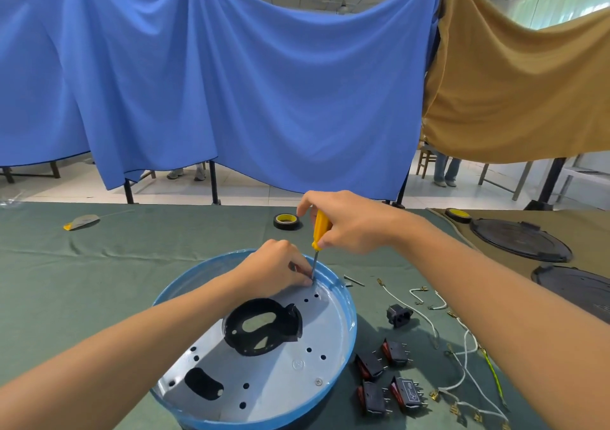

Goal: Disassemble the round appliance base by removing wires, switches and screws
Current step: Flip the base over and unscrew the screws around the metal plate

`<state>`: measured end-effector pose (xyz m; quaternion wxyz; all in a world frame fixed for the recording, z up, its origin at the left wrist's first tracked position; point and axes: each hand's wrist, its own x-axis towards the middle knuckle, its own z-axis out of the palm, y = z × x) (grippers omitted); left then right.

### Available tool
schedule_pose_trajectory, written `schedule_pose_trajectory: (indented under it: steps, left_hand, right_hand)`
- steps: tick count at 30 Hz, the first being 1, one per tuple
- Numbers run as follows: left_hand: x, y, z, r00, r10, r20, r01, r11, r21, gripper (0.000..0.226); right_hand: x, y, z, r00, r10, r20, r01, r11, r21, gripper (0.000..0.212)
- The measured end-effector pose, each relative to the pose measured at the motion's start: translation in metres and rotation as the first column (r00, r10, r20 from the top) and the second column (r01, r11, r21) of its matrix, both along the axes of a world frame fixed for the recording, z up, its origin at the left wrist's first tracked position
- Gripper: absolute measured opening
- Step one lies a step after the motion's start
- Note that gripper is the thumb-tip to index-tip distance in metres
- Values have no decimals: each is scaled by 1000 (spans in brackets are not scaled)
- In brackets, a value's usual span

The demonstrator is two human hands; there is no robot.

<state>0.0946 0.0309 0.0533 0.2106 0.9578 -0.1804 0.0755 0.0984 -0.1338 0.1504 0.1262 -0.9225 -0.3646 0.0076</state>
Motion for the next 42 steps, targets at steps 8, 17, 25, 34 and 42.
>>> schedule_pose_trajectory:
  steps: [8, 17, 25, 34, 42]
  left_hand:
    - [-6, -7, 2, 999, 26, 44, -28, 999, 44, 12]
    - [-1, -15, 5, 989, 133, 61, -133, 991, -3, 11]
    - [6, -23, 37, 986, 155, 62, -121, 919, -374, 7]
    - [14, -49, 33, 995, 104, 2, -80, 773, -629, 13]
    - [25, -26, 1, 989, 150, -12, -150, 989, 3, 38]
  right_hand:
    - [-4, -39, -11, 995, -35, -91, 78, 844, 530, 42]
    - [5, -54, -29, 984, -94, -152, 179, 517, 837, 40]
    - [10, -71, -25, 895, 207, -395, 374, 134, 918, 14]
    - [11, -54, -56, 906, -112, -407, 337, 774, 536, 24]
    - [18, -54, -68, 897, -260, -358, 413, 784, 463, 8]
